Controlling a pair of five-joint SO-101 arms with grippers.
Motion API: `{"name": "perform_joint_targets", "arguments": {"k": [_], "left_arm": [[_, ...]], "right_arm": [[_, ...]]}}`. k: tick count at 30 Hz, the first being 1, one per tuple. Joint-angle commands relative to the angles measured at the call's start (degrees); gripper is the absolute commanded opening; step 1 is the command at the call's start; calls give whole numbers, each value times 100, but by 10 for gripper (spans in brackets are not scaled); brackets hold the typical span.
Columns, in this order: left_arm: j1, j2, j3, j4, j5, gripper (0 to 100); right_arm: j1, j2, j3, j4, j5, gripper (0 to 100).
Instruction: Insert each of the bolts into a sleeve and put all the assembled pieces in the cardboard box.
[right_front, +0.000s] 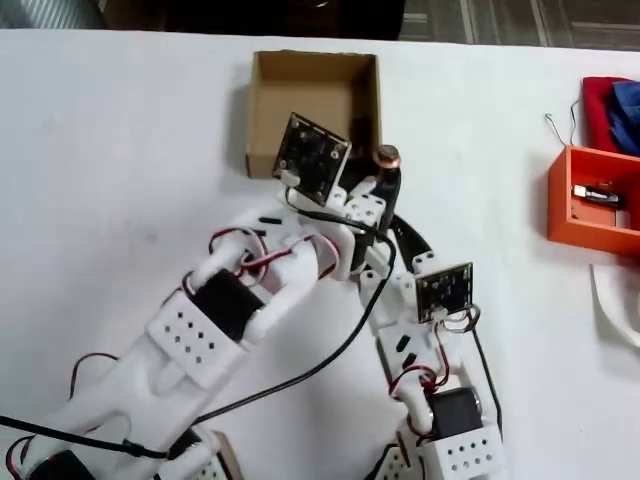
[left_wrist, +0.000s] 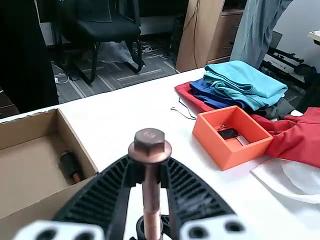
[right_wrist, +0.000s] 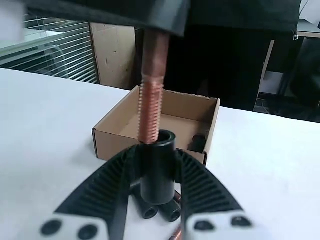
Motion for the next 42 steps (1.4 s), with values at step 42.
{"name": "perform_joint_targets", "arguments": {"k": [42], "left_arm": [[-105,-26,778,-853,369,27]], "right_arm": [[-13,-84,62,-171,-237,22]]}}
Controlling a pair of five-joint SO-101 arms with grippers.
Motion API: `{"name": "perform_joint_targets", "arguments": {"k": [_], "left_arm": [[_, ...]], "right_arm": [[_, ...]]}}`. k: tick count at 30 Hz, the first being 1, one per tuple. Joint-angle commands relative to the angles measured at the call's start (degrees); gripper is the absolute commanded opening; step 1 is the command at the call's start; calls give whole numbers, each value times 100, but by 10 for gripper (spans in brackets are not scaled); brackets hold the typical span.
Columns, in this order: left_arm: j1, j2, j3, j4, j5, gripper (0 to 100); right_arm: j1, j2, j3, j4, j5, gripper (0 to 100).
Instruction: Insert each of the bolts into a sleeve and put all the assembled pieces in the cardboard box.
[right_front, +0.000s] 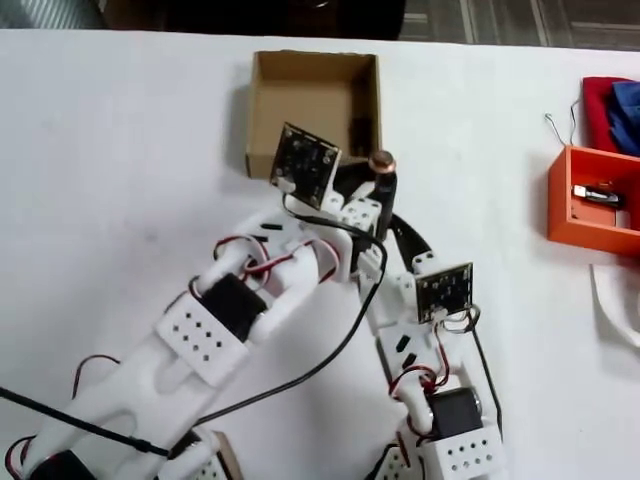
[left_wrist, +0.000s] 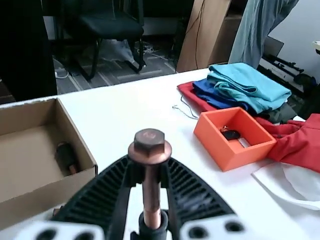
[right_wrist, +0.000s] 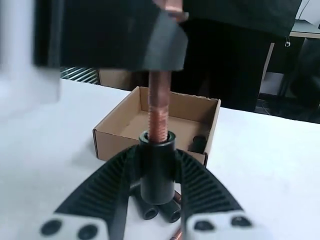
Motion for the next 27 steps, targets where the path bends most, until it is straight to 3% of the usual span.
{"name": "perform_joint_targets", "arguments": {"k": [1,14,23,27], "left_arm": [[-35,-62,110,-132,44,27],[9,-62,119,782,44,27],[-18,-70,110,791,0,33],[-35,-158,110,809,9,147]], "right_arm": [[-13,-84,62,-171,-325,22],[-13,-84,62,-171,-378,22],[-13,-84,62,-154,-378,22],[-13,-84,62,-145,-378,22]]}}
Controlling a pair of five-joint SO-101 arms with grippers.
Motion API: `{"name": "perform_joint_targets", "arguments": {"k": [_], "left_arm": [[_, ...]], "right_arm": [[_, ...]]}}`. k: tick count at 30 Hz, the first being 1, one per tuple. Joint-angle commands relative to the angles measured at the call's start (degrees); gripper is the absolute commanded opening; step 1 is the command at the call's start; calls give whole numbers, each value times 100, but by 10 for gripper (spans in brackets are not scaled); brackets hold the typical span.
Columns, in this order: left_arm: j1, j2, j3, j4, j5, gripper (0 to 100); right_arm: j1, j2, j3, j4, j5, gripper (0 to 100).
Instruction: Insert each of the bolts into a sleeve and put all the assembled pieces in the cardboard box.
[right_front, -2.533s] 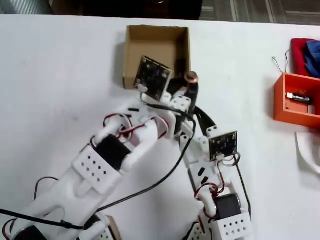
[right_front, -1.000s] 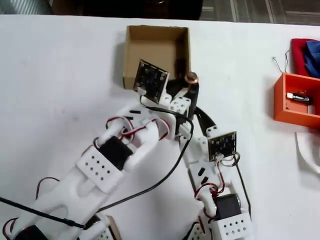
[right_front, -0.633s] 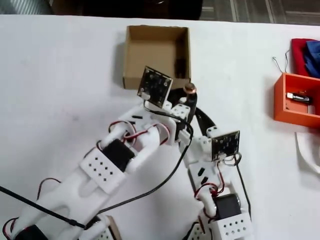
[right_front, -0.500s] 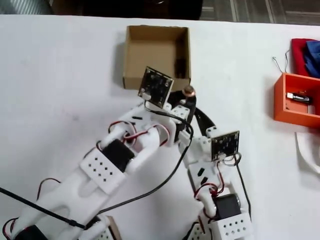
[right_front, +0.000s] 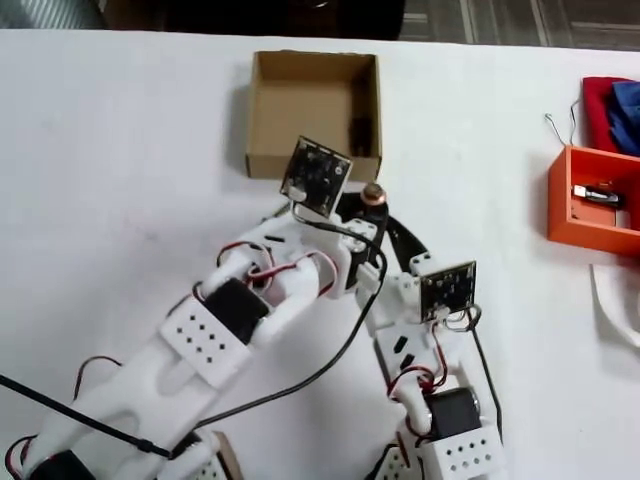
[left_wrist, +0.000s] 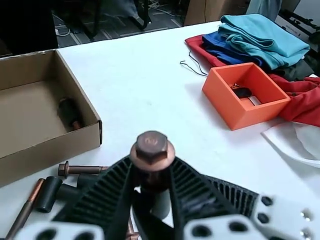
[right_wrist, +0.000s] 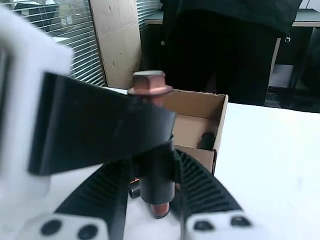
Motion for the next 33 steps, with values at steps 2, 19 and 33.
{"name": "perform_joint_targets", "arguments": {"k": [2,19,33], "left_arm": [[-53,-255,-92,220,18,209],[-1187,-1152,-1147,607,0,172],[-4413,-1152,-1103,4246,-818,32]], "right_arm": [[4,-84,62,-136,-44,22],[13,-84,62,-119,-79,22],[347,-31,-492,831,-193,22]]}}
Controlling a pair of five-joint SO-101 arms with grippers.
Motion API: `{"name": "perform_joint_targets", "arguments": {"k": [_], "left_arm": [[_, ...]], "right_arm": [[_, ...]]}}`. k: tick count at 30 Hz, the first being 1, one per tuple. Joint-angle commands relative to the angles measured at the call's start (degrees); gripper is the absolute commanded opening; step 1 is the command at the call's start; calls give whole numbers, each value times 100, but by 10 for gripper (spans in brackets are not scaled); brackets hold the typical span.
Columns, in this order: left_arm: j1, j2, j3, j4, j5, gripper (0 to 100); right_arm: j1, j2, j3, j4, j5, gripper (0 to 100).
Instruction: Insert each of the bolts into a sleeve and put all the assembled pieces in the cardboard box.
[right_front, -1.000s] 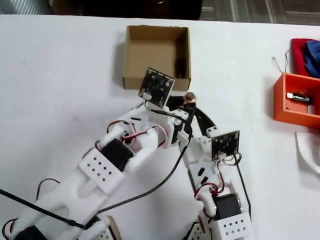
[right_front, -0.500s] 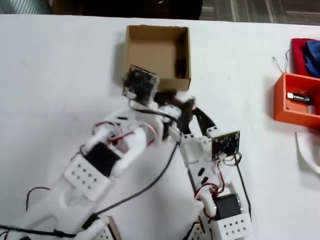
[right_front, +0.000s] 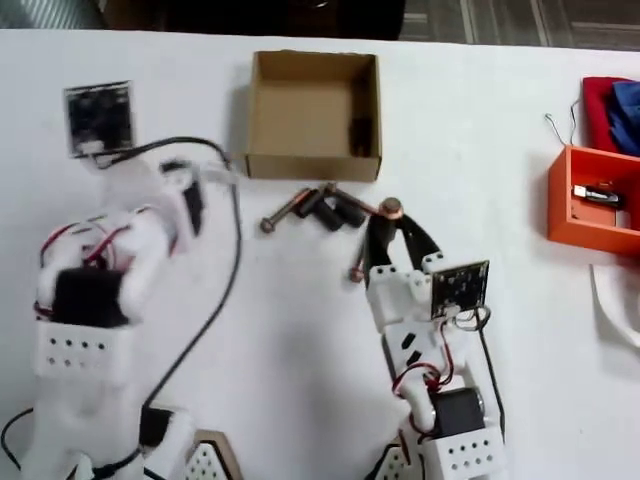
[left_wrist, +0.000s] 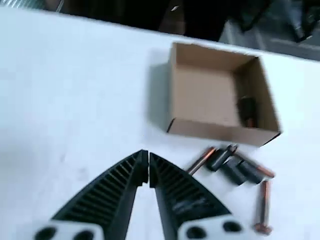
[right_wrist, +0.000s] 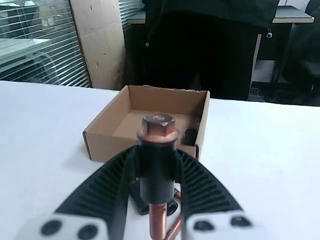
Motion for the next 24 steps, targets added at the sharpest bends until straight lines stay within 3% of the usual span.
{"name": "perform_joint_targets", "arguments": {"k": [1,4,8,12,15,19,24], "left_arm": [[-607,-88,505,343,-985,35],[-897,-88,1437,62,-2365,35],[-949,-97,3002,-1407,-3349,31],[-958,-123,4330,-2813,-3138,31],[-967,-123,4901,-3429,-2954,31],[-1081,-123,4945,-3613,-2901,25],[-1433,-123,4954,-3604,-2585,25]], "right_arm": [[57,-31,-695,901,-273,22],[66,-4,-1380,1499,-255,21],[92,804,-2022,1402,343,21],[198,2501,-3138,1235,413,21],[295,4004,-4466,1393,237,22],[620,5798,-6224,2097,-246,22],[927,7767,-7903,2598,-149,22]]}}
